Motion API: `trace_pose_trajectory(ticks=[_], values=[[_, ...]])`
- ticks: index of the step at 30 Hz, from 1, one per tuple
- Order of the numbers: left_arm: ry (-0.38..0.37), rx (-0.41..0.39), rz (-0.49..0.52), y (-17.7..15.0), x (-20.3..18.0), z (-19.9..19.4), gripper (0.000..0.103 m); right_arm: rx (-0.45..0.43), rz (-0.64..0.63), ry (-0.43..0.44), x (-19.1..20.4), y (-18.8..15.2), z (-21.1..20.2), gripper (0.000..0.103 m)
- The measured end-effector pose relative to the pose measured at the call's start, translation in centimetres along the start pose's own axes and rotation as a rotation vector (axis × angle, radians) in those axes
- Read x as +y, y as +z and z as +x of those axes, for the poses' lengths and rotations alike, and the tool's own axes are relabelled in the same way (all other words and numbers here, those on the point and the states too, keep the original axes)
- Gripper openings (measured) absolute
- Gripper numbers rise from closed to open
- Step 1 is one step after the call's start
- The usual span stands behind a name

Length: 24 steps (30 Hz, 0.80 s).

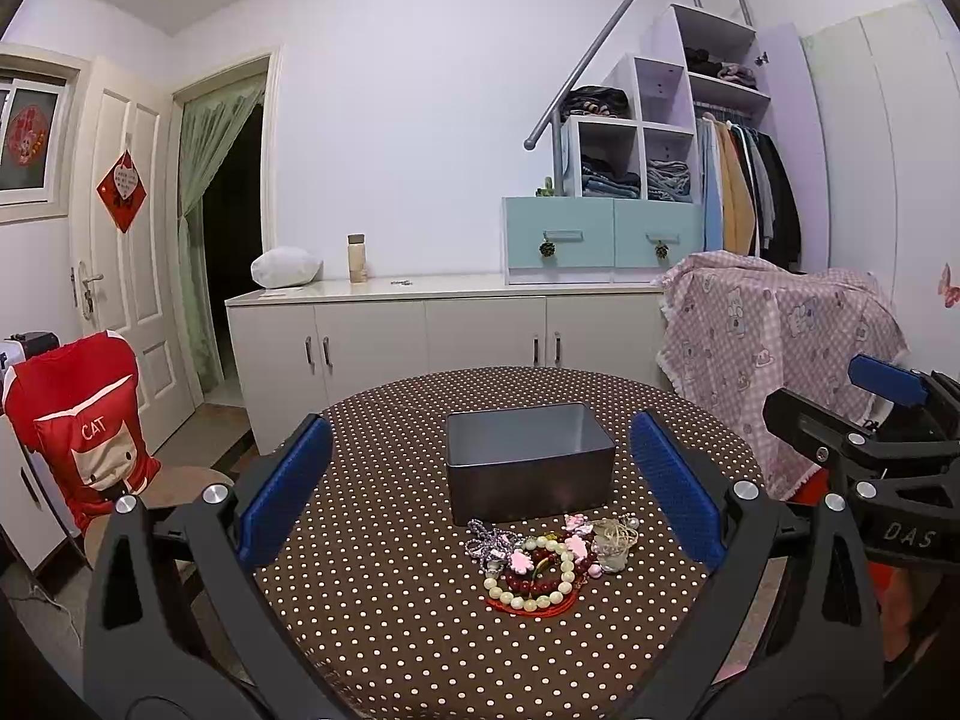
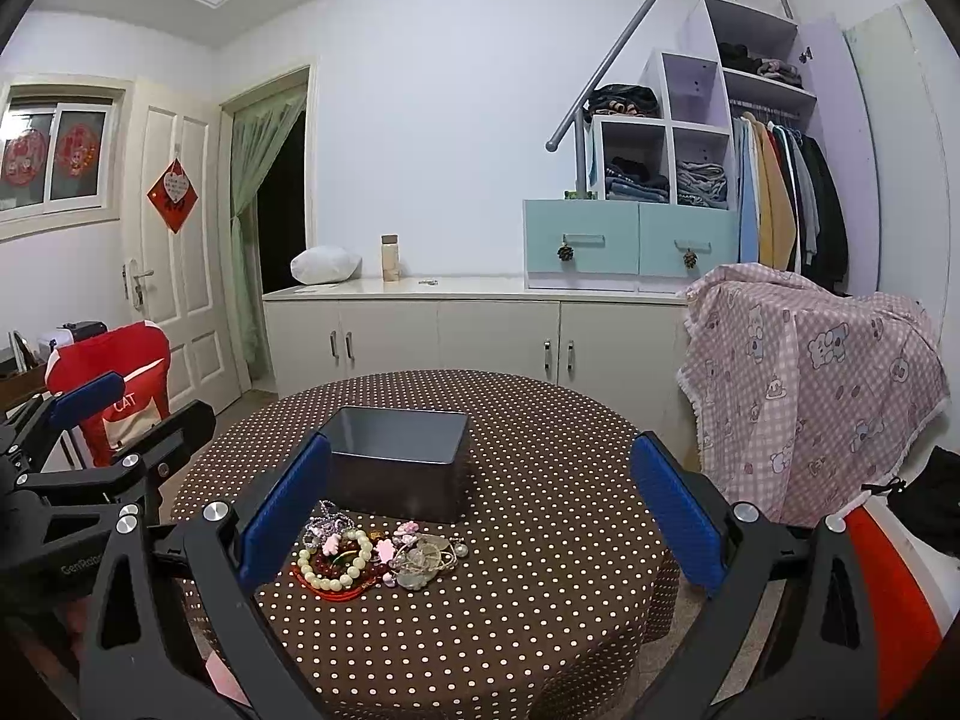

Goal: Organize jewelry

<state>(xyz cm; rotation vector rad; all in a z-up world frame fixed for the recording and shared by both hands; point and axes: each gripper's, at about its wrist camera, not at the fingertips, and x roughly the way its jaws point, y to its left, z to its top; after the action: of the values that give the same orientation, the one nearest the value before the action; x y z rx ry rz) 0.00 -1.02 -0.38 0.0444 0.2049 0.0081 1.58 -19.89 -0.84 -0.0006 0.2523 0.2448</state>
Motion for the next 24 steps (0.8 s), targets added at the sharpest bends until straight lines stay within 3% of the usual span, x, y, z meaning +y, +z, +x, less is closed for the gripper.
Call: trace_pose_trajectory(ticks=[24], values=[[0.007,-0.007,0.005,0.49,0.94,-0.07,0.097,0.010,0.004,-0.002,-0.23,-0.13,0.37,0.096]])
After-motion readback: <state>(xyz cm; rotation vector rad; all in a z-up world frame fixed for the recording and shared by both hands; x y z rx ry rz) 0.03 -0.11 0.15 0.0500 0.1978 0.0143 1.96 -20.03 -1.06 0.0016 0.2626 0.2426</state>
